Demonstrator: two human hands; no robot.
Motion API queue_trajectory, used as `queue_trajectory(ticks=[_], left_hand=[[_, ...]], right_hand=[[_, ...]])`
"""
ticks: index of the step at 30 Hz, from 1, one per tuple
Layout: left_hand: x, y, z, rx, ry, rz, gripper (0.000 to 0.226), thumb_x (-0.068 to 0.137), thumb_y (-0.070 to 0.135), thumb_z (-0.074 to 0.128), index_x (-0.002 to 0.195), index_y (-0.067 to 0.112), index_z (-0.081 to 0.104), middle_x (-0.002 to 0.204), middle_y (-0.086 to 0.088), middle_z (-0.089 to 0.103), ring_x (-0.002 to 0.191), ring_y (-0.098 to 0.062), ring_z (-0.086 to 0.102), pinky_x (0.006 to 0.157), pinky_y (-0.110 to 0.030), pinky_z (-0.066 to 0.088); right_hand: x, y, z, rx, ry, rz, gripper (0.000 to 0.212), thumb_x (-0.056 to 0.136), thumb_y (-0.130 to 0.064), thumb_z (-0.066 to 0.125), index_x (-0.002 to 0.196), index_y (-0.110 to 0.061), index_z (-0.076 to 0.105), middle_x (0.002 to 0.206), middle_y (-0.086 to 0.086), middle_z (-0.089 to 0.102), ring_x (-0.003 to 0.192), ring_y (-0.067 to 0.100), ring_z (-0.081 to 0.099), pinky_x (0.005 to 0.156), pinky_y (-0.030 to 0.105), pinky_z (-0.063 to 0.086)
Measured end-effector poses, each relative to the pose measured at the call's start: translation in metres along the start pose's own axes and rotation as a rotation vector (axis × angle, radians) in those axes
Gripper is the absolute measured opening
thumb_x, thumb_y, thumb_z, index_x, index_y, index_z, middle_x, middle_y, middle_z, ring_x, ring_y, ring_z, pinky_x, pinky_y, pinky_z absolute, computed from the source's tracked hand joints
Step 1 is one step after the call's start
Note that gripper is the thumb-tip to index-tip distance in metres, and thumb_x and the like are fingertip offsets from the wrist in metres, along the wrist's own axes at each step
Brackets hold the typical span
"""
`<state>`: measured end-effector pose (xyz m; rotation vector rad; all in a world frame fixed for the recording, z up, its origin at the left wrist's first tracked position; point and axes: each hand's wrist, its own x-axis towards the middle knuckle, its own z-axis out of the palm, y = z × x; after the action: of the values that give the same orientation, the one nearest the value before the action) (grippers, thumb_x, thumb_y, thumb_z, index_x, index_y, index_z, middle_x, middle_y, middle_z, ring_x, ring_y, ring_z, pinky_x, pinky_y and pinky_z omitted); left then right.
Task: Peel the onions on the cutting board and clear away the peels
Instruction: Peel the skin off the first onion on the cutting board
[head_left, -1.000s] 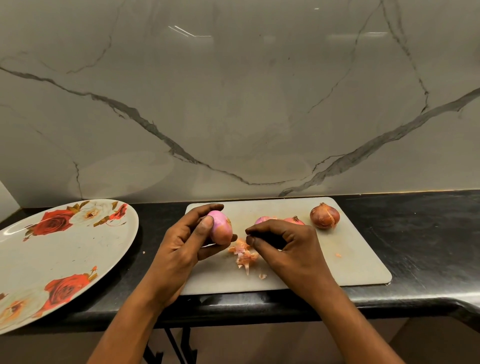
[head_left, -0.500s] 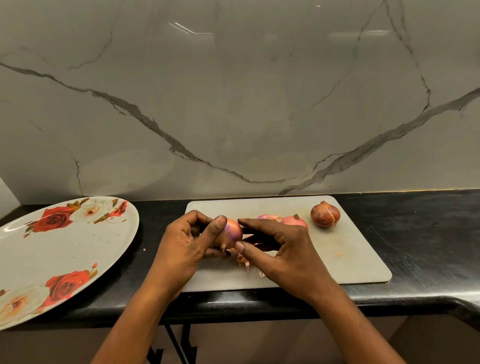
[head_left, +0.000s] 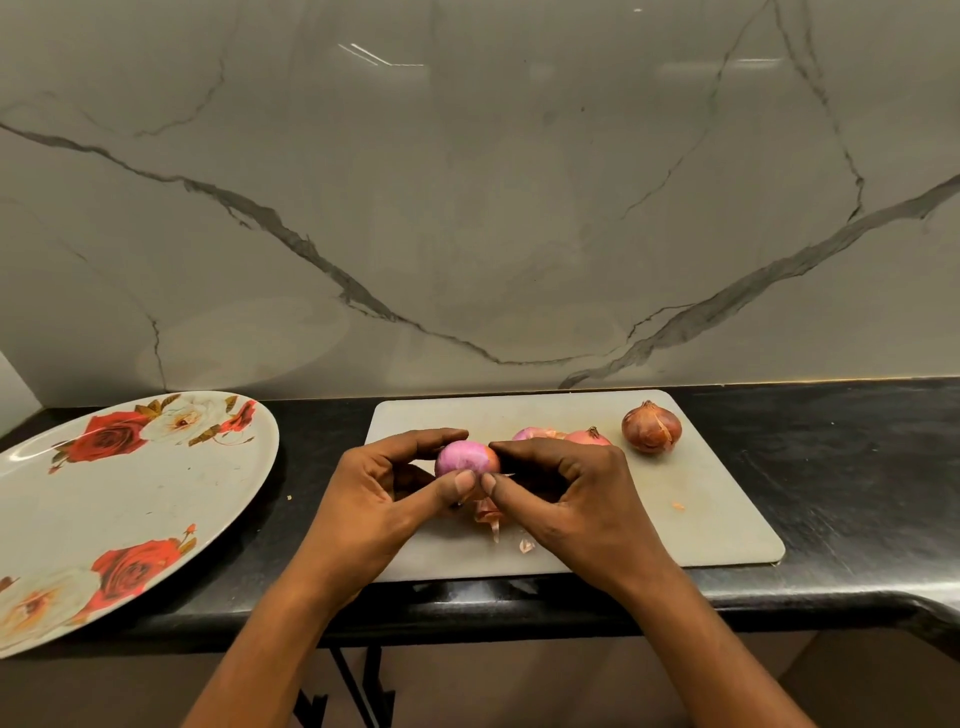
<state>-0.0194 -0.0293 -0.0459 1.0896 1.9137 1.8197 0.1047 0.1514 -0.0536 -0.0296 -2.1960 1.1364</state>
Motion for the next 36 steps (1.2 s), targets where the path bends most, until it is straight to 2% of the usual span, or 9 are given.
queue_trajectory(ticks=[3, 5, 8, 11, 14, 16, 22, 31, 36], left_hand=[[-0.001, -0.002, -0.001, -0.014, -0.01, 0.013, 0.042, 0.081, 0.022, 0.085, 0.121, 0.035, 0.078, 0.118, -0.005, 0.078, 0.097, -0.032, 0.077, 0.093, -0.04, 0.063], [0.0, -0.002, -0.001, -0.008, -0.015, 0.017, 0.042, 0.082, 0.022, 0.085, 0.12, 0.038, 0.078, 0.119, -0.006, 0.077, 0.097, -0.034, 0.075, 0.094, -0.041, 0.063], [0.0, -0.003, -0.002, 0.007, -0.033, 0.014, 0.042, 0.084, 0.021, 0.084, 0.123, 0.034, 0.078, 0.119, -0.005, 0.076, 0.096, -0.036, 0.073, 0.093, -0.041, 0.063], [-0.001, -0.002, -0.002, 0.009, -0.042, 0.006, 0.042, 0.085, 0.02, 0.081, 0.126, 0.029, 0.076, 0.12, -0.003, 0.076, 0.094, -0.031, 0.073, 0.089, -0.034, 0.063], [0.001, -0.002, -0.001, -0.008, -0.022, 0.003, 0.043, 0.085, 0.022, 0.081, 0.127, 0.027, 0.075, 0.12, -0.004, 0.076, 0.094, -0.028, 0.074, 0.085, -0.028, 0.062], [0.001, -0.002, -0.001, -0.006, -0.011, 0.004, 0.044, 0.085, 0.022, 0.081, 0.128, 0.026, 0.074, 0.119, -0.002, 0.078, 0.093, -0.027, 0.075, 0.084, -0.026, 0.061], [0.0, -0.001, -0.001, 0.002, 0.0, 0.011, 0.044, 0.086, 0.022, 0.079, 0.129, 0.022, 0.073, 0.118, 0.004, 0.078, 0.095, -0.026, 0.076, 0.083, -0.025, 0.062], [0.001, -0.004, -0.003, 0.024, 0.014, 0.021, 0.045, 0.085, 0.027, 0.079, 0.13, 0.024, 0.072, 0.119, 0.003, 0.077, 0.092, -0.031, 0.075, 0.085, -0.033, 0.064], [0.001, -0.004, -0.003, 0.018, -0.008, 0.023, 0.042, 0.088, 0.027, 0.075, 0.13, 0.025, 0.071, 0.122, 0.006, 0.075, 0.1, -0.03, 0.074, 0.084, -0.033, 0.064]], right_hand=[[-0.001, -0.003, 0.0, 0.011, 0.005, 0.005, 0.03, 0.093, -0.039, 0.076, 0.12, -0.026, 0.08, 0.099, -0.015, 0.079, 0.093, 0.002, 0.075, 0.079, 0.016, 0.06], [-0.001, -0.005, -0.001, 0.009, 0.0, 0.005, 0.027, 0.093, -0.04, 0.074, 0.119, -0.033, 0.078, 0.095, -0.015, 0.08, 0.089, 0.008, 0.076, 0.075, 0.022, 0.063], [-0.001, -0.003, -0.001, -0.024, 0.017, -0.002, 0.02, 0.096, -0.031, 0.072, 0.114, -0.038, 0.079, 0.085, -0.014, 0.079, 0.076, 0.014, 0.073, 0.066, 0.03, 0.062], [0.0, -0.001, -0.001, -0.031, 0.043, -0.005, 0.025, 0.096, -0.022, 0.068, 0.111, -0.038, 0.079, 0.084, -0.013, 0.079, 0.074, 0.016, 0.072, 0.065, 0.035, 0.062], [-0.002, 0.003, 0.0, -0.046, 0.049, 0.005, 0.024, 0.098, -0.017, 0.069, 0.113, -0.029, 0.082, 0.089, -0.014, 0.08, 0.081, 0.011, 0.075, 0.07, 0.028, 0.063], [-0.002, 0.005, 0.001, -0.042, 0.048, 0.018, 0.023, 0.099, -0.016, 0.069, 0.116, -0.023, 0.082, 0.094, -0.012, 0.081, 0.086, 0.01, 0.077, 0.075, 0.029, 0.065], [-0.003, 0.002, 0.0, -0.036, 0.062, -0.026, 0.022, 0.094, -0.022, 0.081, 0.116, -0.017, 0.082, 0.101, -0.011, 0.081, 0.093, 0.003, 0.076, 0.08, 0.022, 0.063], [-0.002, 0.004, -0.001, -0.061, 0.09, -0.065, 0.007, 0.096, -0.019, 0.078, 0.099, -0.017, 0.084, 0.084, -0.01, 0.078, 0.078, 0.013, 0.075, 0.069, 0.035, 0.062], [-0.001, 0.007, -0.001, -0.048, 0.134, 0.02, 0.006, 0.094, -0.015, 0.078, 0.096, -0.017, 0.083, 0.084, -0.012, 0.078, 0.079, 0.013, 0.076, 0.072, 0.038, 0.064]])
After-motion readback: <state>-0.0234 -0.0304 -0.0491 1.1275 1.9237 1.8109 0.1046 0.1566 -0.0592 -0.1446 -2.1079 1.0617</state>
